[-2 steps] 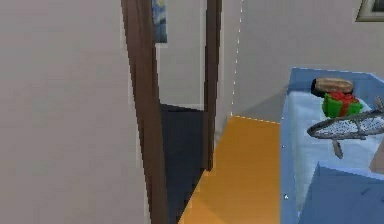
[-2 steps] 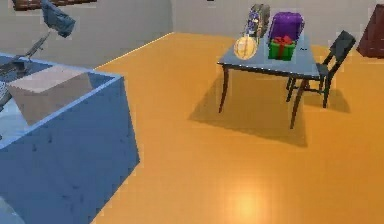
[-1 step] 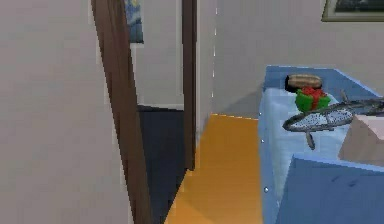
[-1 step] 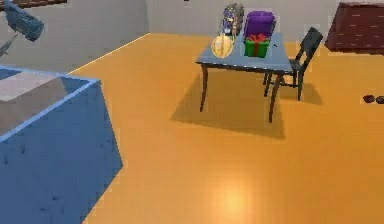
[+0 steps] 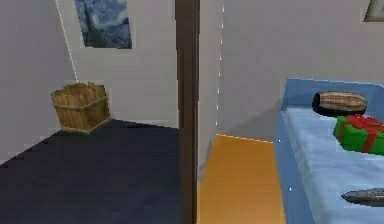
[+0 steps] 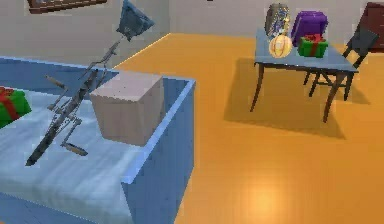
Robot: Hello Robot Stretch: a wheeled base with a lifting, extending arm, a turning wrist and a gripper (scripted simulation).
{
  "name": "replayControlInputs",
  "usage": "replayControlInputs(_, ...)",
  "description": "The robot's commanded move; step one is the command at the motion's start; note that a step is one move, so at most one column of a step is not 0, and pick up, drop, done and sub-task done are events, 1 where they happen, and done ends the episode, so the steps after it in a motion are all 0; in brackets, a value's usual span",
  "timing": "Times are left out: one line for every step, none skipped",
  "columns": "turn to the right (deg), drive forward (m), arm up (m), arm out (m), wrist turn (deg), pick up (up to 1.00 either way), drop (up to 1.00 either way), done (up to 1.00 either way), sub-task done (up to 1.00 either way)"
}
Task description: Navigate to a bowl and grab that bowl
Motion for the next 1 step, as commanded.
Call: replayControlInputs(21.0,0.0,0.0,0.0,0.0,0.0,0.0,0.0,0.0)
